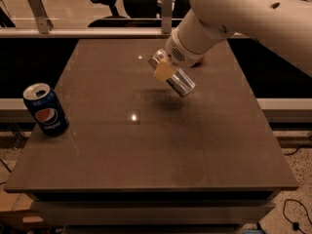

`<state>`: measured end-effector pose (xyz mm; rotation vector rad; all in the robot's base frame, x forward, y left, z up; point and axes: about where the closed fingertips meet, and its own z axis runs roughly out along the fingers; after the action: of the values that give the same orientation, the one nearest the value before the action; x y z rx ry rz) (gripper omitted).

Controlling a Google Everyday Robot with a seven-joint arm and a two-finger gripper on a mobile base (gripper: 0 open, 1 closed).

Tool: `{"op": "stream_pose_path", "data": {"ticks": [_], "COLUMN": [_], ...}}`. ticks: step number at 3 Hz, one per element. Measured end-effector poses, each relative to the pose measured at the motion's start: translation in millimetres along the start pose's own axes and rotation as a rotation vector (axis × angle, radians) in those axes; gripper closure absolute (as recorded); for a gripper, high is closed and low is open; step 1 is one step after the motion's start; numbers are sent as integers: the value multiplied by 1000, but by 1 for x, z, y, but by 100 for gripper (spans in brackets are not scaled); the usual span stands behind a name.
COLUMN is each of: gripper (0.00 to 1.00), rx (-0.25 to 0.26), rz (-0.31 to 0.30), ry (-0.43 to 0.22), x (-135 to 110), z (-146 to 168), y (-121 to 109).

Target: Knock redbull can over

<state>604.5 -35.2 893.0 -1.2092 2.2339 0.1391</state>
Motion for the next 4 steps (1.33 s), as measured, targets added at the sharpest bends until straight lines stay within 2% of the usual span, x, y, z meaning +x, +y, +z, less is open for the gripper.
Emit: {"op": "stream_pose_path", "data": {"ticks": [2, 4], "gripper": [100, 100], "rx": [20, -10], "rz": [22, 10], "ry": [93, 208], "x": [23, 38], "z": [-1, 22], "y": [-3, -1]}}
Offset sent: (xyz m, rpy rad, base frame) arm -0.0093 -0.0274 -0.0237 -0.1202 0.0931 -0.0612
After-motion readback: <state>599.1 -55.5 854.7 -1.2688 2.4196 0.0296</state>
